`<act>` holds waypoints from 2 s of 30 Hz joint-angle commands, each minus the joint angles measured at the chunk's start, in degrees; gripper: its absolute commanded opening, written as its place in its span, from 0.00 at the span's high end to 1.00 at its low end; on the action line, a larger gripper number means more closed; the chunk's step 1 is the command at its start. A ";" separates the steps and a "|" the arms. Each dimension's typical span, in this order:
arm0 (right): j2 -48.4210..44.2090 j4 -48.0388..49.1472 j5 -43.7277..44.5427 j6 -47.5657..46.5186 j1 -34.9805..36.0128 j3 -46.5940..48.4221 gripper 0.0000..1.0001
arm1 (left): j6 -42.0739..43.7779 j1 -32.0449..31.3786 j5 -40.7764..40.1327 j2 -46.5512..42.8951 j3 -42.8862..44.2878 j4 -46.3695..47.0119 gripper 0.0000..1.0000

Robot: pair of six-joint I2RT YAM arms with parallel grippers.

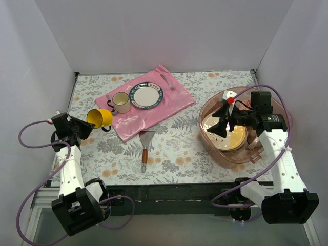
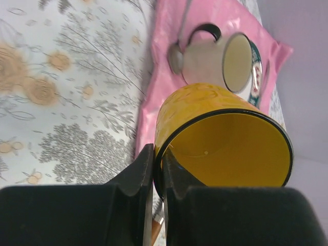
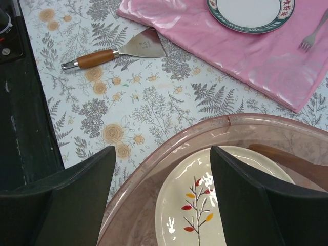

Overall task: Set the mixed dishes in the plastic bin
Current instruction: Pick up the cup at the center of the board.

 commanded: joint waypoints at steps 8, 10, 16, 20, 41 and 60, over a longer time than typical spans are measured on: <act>1.25 -0.66 1.84 3.72 0.31 5.13 0.18 | 0.71 -15.43 11.00 -6.15 5.94 2.73 1.00; 1.34 -0.66 2.02 4.17 0.31 5.65 0.18 | -1.22 -18.61 9.77 -6.94 5.68 3.34 1.00; 2.22 -2.24 3.60 4.61 0.40 8.38 0.18 | -7.02 -35.19 2.22 -8.18 4.89 5.63 1.00; 2.66 -4.09 4.83 4.17 0.57 9.87 0.18 | -10.19 -45.50 -7.10 -7.83 5.15 6.33 1.00; 5.38 -5.15 8.96 6.10 6.63 14.18 0.18 | -21.09 -83.30 -44.97 9.65 14.81 6.78 1.00; 8.46 -4.62 20.03 9.70 15.60 19.19 0.18 | -28.21 -90.43 -55.89 22.93 27.73 -3.77 1.00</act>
